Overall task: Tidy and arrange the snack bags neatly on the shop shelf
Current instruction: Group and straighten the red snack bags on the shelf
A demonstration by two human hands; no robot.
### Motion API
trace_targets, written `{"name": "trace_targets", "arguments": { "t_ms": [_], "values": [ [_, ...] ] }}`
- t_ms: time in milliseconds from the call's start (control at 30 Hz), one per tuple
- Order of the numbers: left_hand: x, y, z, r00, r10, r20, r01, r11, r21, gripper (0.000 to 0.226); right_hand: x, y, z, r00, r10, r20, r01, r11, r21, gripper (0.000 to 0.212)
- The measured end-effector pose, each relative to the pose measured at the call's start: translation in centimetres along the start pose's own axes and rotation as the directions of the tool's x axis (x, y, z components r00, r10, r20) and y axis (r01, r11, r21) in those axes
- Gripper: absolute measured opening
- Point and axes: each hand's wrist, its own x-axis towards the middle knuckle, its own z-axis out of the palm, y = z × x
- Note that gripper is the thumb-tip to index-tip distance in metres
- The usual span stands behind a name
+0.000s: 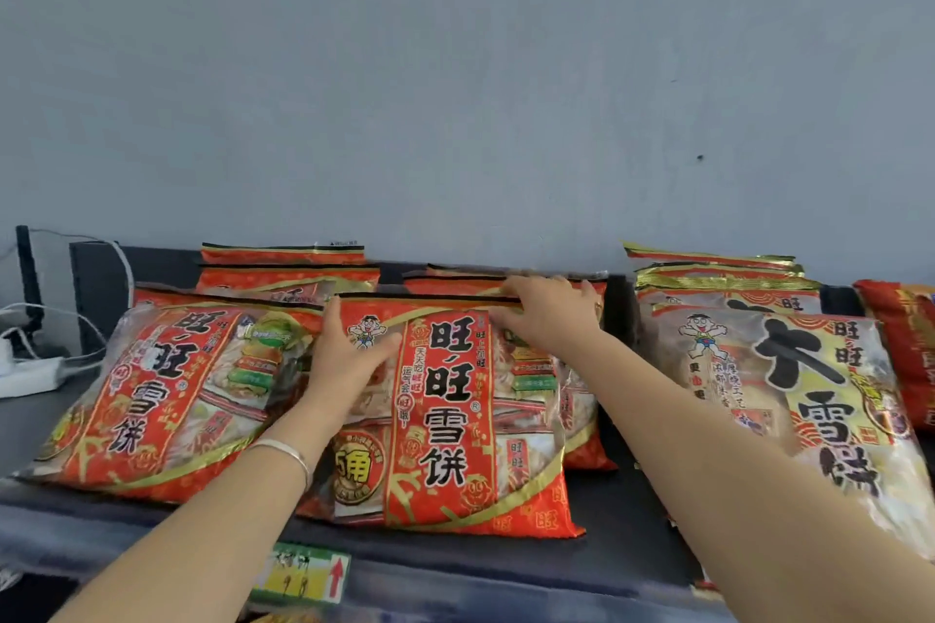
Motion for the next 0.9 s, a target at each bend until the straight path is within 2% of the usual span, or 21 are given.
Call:
{"name": "trace_targets", "arguments": {
  "t_ms": [67, 167, 367, 467, 533, 600, 667, 733, 800, 900],
  "values": [
    [0.2, -0.2, 0.2, 0.995, -0.041, 0.091, 0.052, 0.992, -0.117, 0.097, 0.4, -0.2, 0.0, 0.999, 0.021, -0.042, -0.020, 1.000, 0.020, 0.028],
    [0.3, 0.1, 1.7, 0.992, -0.030, 0.121, 0.053, 0.980, -0.191, 0.101, 1.1, 1.1, -0.9, 0.992, 0.092, -0.086, -0.091, 0.996, 0.020, 0.023],
    [0.5, 0.4, 4.1, 0.989, 0.040, 0.144, 0.001, 0.963, -0.269, 0.096, 1.9, 2.4, -1.0, 0.986, 0.165, -0.034, -0.167, 0.984, -0.058, 0.021],
    [1.3, -0.1, 3.6, 0.987, 0.043, 0.158, 0.013, 0.941, -0.337, 0.073, 2.7, 1.3, -0.7, 0.993, 0.104, -0.062, -0.103, 0.994, 0.017, 0.023],
    [2.1, -0.2, 3.1, 0.980, 0.009, 0.199, 0.070, 0.920, -0.386, 0.049, 3.6, 0.5, -0.6, 0.992, 0.061, -0.106, -0.055, 0.997, 0.059, 0.028],
    [3.1, 0.0, 2.7, 0.975, -0.073, 0.211, 0.159, 0.889, -0.430, 0.037, 5.1, 0.0, -0.5, 0.997, 0.031, -0.074, -0.027, 0.998, 0.062, 0.033],
    [4.8, -0.2, 2.6, 0.965, -0.172, 0.198, 0.244, 0.866, -0.436, 0.040, 6.8, -0.6, -0.4, 1.000, 0.012, 0.018, -0.012, 0.999, 0.034, 0.041],
    [6.1, -0.1, 2.8, 0.956, -0.213, 0.200, 0.280, 0.862, -0.423, 0.045, 8.3, -1.2, -0.3, 0.993, 0.009, 0.116, -0.008, 1.000, -0.014, 0.044],
    [6.7, 0.4, 3.1, 0.948, -0.199, 0.250, 0.296, 0.843, -0.448, 0.053, 9.2, -1.3, 0.2, 0.984, 0.014, 0.177, -0.002, 0.998, -0.064, 0.036],
    [6.8, 1.0, 3.6, 0.934, -0.072, 0.350, 0.269, 0.788, -0.554, 0.066, 9.8, -1.0, 1.6, 0.977, 0.011, 0.214, 0.004, 0.997, -0.072, 0.025]
  ]
}}
